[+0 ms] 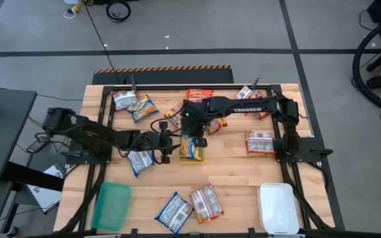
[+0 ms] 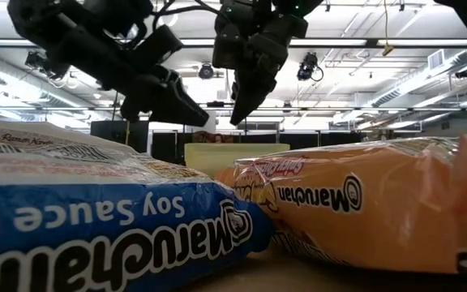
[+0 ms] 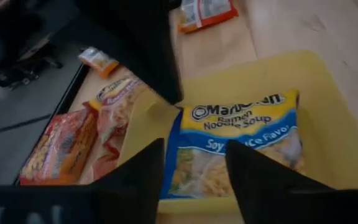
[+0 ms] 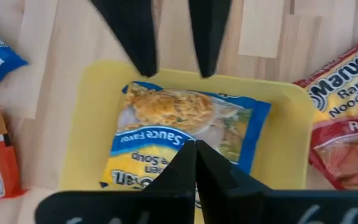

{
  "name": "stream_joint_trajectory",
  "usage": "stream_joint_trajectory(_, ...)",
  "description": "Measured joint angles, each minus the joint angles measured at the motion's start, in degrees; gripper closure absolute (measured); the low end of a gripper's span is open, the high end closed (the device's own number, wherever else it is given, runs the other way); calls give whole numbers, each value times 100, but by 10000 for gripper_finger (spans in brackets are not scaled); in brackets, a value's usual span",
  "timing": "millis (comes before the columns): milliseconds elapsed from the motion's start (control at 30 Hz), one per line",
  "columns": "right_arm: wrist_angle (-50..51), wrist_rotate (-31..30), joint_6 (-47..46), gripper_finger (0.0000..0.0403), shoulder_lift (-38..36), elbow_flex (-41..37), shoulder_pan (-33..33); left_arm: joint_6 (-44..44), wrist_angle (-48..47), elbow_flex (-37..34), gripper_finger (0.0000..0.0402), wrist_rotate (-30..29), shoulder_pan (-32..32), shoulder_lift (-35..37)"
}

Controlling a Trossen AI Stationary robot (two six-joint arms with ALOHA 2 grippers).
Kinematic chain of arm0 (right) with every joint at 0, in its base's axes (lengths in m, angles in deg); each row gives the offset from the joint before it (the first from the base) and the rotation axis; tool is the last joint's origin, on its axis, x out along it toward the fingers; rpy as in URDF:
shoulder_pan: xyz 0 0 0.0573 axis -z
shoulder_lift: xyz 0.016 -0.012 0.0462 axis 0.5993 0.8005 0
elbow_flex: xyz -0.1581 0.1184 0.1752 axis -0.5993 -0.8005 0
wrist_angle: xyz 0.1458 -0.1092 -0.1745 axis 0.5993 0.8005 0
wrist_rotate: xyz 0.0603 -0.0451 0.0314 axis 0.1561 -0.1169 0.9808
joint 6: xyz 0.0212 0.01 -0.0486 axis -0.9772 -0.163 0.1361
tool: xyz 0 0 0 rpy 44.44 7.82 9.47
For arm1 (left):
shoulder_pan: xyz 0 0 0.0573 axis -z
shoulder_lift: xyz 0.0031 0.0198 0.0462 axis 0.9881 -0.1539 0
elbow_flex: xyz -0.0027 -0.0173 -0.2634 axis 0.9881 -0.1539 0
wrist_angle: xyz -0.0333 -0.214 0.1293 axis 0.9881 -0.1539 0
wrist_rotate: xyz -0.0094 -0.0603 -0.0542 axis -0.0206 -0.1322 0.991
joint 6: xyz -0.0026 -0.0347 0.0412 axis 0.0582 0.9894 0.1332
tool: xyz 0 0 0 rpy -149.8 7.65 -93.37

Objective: Sort Maruchan noodles
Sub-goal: Put the blue noodle pack into the yellow bin

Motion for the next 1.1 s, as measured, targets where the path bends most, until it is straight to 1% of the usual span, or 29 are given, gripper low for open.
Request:
stream_joint_trajectory(67, 1, -29, 32, 393, -15, -2, 24, -37, 113, 1, 193, 180, -2, -75)
stream_joint_trajectory(100, 21, -73, 37, 389, -39, -5, 19, -44, 109, -1, 188, 176, 28, -88)
stream_joint_trajectory(167, 20, -335, 46, 382, -87, -5, -110, -86, 83, -1, 183, 49, 92, -90)
stream_joint_trajectory(300, 31, -1267, 107, 378, -103, -6, -644, -87, -20, -1, 188, -400, 258, -58)
stream_joint_trajectory(333, -2, -1413, 130, 376, -103, -36, -768, -85, -136, -4, 190, -503, 330, 1)
stream_joint_trajectory(400, -99, -1483, 217, 369, -105, -134, -977, 4, -316, -1, 195, -639, 513, 97)
stream_joint_trajectory(467, -175, -1483, 219, 354, -98, -230, -1136, 211, -674, -10, 199, -742, 744, 275)
stream_joint_trajectory(567, -679, -1481, 277, 322, -103, -531, -1304, 640, -1011, -4, 204, -754, 1097, 527)
stream_joint_trajectory(667, -1214, -1457, 429, 291, -94, -914, -1347, 1153, -1322, -6, 205, -755, 1426, 743)
stream_joint_trajectory(733, -1511, -1382, 517, 277, -96, -1149, -1292, 1477, -1532, -4, 205, -754, 1625, 832)
stream_joint_trajectory(833, -1719, -971, 725, 270, -91, -1464, -1194, 1847, -1618, -4, 205, -755, 1851, 863)
stream_joint_trajectory(933, -1932, -695, 1228, 269, -90, -1728, -1128, 1971, -1615, -4, 205, -755, 2006, 863)
stream_joint_trajectory(1000, -2027, -524, 1428, 269, -85, -1896, -1091, 1976, -1559, -4, 205, -753, 2037, 863)
stream_joint_trajectory(1100, -2384, -85, 1451, 269, -85, -1976, -1016, 1978, -1400, -4, 205, -757, 1994, 863)
